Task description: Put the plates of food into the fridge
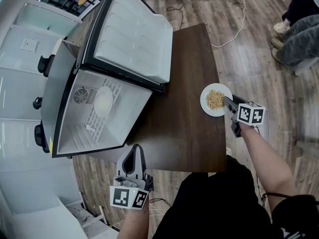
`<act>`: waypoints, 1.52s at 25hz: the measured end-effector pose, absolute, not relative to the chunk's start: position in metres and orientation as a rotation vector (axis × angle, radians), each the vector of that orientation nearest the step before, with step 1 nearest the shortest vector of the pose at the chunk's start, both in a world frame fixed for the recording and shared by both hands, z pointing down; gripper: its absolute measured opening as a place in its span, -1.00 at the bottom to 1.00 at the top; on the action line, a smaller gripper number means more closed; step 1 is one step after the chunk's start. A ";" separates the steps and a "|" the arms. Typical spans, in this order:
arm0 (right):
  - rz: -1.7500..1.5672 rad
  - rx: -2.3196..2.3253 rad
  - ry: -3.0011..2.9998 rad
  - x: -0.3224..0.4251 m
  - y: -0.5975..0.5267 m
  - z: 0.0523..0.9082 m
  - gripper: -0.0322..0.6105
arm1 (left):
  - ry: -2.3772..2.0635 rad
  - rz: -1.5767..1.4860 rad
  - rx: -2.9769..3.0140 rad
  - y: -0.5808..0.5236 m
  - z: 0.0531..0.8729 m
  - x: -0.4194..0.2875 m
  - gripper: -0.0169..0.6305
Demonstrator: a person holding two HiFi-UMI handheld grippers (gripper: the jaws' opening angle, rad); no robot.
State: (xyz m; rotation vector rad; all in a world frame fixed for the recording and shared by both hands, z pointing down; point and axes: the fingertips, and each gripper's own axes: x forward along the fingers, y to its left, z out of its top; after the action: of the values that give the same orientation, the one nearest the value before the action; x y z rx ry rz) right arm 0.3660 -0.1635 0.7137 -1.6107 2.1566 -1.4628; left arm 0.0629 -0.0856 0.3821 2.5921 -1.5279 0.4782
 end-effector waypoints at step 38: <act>-1.516 -1.250 2.028 0.251 -0.179 0.608 -0.82 | -1.669 0.274 2.546 -0.085 0.347 -0.034 -0.94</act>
State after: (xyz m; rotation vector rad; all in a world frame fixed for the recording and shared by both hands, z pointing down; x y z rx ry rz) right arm 0.2506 -0.1794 0.6077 -1.2503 2.0277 -1.5164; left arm -0.0342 -0.0849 0.3472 2.5459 -1.6693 0.2737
